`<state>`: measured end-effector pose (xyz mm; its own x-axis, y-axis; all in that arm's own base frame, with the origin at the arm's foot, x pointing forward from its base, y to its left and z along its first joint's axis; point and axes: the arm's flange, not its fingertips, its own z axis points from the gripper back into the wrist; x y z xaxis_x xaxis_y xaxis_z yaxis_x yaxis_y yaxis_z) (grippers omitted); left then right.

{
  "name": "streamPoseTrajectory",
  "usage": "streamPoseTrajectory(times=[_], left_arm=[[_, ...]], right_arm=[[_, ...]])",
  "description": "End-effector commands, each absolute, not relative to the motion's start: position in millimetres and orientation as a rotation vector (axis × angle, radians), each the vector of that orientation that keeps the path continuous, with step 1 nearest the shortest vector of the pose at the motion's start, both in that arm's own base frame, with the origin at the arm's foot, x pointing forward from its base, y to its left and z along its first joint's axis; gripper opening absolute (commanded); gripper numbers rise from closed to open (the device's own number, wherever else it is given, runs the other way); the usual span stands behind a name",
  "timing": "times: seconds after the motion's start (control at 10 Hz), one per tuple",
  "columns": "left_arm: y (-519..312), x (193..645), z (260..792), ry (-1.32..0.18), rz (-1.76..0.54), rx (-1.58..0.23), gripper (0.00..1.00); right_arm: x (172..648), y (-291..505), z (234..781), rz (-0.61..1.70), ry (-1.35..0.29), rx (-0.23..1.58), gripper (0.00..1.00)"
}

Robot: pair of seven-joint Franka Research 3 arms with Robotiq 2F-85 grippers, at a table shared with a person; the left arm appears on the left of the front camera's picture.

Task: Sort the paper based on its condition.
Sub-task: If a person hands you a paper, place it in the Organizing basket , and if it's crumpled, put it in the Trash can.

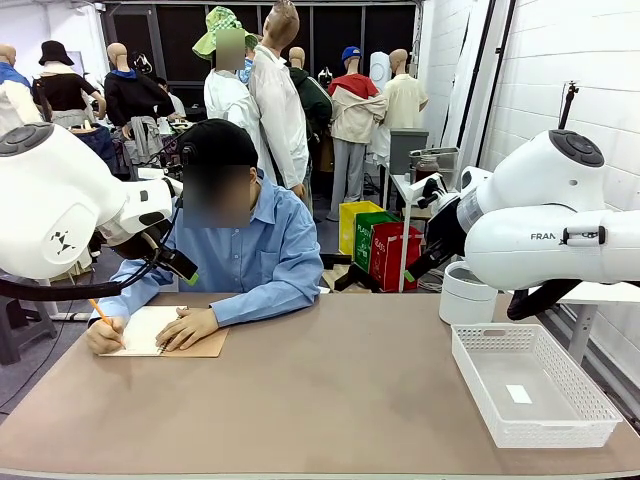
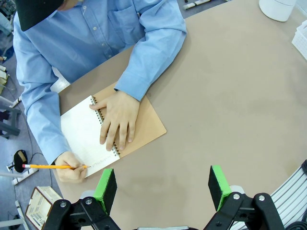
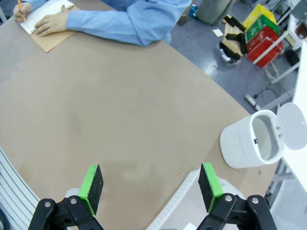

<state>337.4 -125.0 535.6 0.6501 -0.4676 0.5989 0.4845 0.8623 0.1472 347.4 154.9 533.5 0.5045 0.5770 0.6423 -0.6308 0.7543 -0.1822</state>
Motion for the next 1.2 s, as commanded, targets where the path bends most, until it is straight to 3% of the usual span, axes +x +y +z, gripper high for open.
streamPoseTrajectory(times=[0.0,1.1], left_arm=[[-124.5,337.3,534.5,-0.665,-0.541,-0.025,1.00],[-124.5,337.3,534.5,-0.665,-0.541,-0.025,1.00]], right_arm=[[347.8,154.1,533.4,0.729,-0.744,0.086,1.00],[347.8,154.1,533.4,0.729,-0.744,0.086,1.00]])
